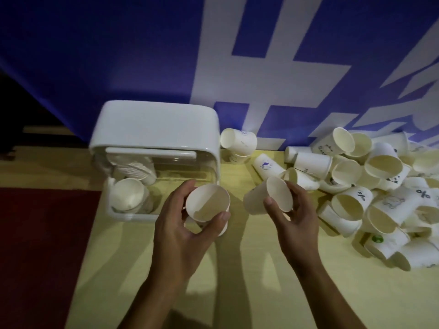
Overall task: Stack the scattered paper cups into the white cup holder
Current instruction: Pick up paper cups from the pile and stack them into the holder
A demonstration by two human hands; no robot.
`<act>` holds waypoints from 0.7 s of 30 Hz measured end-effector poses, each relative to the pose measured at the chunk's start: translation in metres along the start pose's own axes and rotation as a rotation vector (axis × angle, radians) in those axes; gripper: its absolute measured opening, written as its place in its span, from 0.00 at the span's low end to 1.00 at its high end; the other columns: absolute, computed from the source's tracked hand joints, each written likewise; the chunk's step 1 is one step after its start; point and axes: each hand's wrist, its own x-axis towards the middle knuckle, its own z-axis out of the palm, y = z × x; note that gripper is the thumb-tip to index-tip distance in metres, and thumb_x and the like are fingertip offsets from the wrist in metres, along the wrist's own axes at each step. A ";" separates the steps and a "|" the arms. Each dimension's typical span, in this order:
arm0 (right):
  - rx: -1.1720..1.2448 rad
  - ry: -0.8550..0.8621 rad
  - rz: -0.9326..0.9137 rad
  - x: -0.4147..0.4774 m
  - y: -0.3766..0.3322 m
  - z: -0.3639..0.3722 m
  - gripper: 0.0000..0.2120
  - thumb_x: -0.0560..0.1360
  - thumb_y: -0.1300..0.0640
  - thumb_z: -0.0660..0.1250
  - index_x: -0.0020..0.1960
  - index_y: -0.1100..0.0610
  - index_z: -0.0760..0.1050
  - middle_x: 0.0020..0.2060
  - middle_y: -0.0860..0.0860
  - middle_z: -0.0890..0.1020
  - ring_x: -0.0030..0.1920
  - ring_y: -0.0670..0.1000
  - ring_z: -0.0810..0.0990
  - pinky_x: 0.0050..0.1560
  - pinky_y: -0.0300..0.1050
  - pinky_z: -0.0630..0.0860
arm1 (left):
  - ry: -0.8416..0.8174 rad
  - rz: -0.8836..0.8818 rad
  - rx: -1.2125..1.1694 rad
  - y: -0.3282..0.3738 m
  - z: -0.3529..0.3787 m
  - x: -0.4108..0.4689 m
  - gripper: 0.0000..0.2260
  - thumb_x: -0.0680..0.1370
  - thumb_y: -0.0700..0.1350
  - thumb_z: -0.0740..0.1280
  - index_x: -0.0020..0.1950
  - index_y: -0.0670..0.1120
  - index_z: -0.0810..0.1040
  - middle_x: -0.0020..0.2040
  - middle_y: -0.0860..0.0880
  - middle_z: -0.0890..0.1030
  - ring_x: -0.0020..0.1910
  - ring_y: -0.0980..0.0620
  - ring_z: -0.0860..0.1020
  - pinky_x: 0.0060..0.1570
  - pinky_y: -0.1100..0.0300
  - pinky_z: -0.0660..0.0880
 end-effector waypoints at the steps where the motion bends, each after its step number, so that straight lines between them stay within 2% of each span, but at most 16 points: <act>1: 0.002 -0.019 -0.016 -0.006 -0.008 0.007 0.23 0.72 0.47 0.79 0.64 0.39 0.75 0.59 0.37 0.81 0.61 0.43 0.80 0.60 0.52 0.80 | 0.002 0.004 -0.010 -0.001 -0.013 0.000 0.31 0.65 0.63 0.77 0.66 0.66 0.74 0.62 0.60 0.80 0.61 0.54 0.80 0.54 0.58 0.80; 4: 0.005 -0.072 -0.053 -0.027 -0.031 0.035 0.28 0.70 0.47 0.80 0.67 0.44 0.75 0.63 0.41 0.81 0.63 0.45 0.80 0.64 0.56 0.79 | 0.012 0.024 -0.007 -0.006 -0.054 0.002 0.33 0.65 0.61 0.78 0.68 0.58 0.76 0.63 0.56 0.82 0.61 0.52 0.81 0.55 0.58 0.80; 8: 0.009 -0.156 -0.097 -0.054 -0.055 0.079 0.29 0.66 0.46 0.81 0.64 0.41 0.75 0.61 0.37 0.81 0.62 0.42 0.80 0.63 0.51 0.78 | 0.081 0.052 -0.040 -0.020 -0.106 0.005 0.33 0.66 0.58 0.81 0.69 0.57 0.76 0.64 0.56 0.81 0.64 0.50 0.81 0.58 0.59 0.79; 11: 0.027 -0.214 -0.114 -0.069 -0.064 0.106 0.27 0.65 0.47 0.80 0.62 0.42 0.76 0.59 0.35 0.81 0.60 0.42 0.80 0.60 0.42 0.78 | 0.154 0.056 -0.084 -0.035 -0.136 0.009 0.33 0.65 0.56 0.82 0.68 0.58 0.77 0.64 0.52 0.82 0.63 0.45 0.81 0.58 0.51 0.80; 14: 0.018 -0.245 -0.127 -0.080 -0.068 0.125 0.27 0.66 0.48 0.80 0.62 0.42 0.76 0.59 0.37 0.82 0.60 0.43 0.80 0.57 0.37 0.77 | 0.198 0.085 -0.067 -0.049 -0.159 0.016 0.33 0.66 0.55 0.82 0.68 0.51 0.77 0.63 0.48 0.82 0.62 0.42 0.81 0.58 0.39 0.80; 16: 0.007 -0.257 -0.126 -0.085 -0.069 0.133 0.26 0.65 0.47 0.80 0.61 0.41 0.76 0.58 0.35 0.81 0.60 0.42 0.80 0.56 0.35 0.76 | 0.216 0.106 -0.071 -0.057 -0.167 0.022 0.33 0.67 0.54 0.82 0.69 0.51 0.77 0.64 0.47 0.82 0.64 0.41 0.81 0.59 0.37 0.79; 19: -0.001 -0.260 -0.120 -0.087 -0.070 0.136 0.26 0.65 0.46 0.80 0.60 0.40 0.75 0.58 0.30 0.80 0.59 0.38 0.79 0.55 0.31 0.74 | 0.217 0.118 -0.056 -0.062 -0.169 0.032 0.32 0.67 0.55 0.82 0.69 0.54 0.77 0.65 0.49 0.82 0.64 0.42 0.81 0.60 0.38 0.78; 21: -0.012 -0.257 -0.116 -0.086 -0.070 0.137 0.26 0.66 0.44 0.82 0.60 0.38 0.75 0.58 0.30 0.80 0.59 0.38 0.79 0.53 0.28 0.73 | 0.208 0.113 -0.040 -0.061 -0.166 0.040 0.33 0.66 0.55 0.82 0.69 0.53 0.78 0.64 0.51 0.82 0.64 0.45 0.81 0.61 0.42 0.78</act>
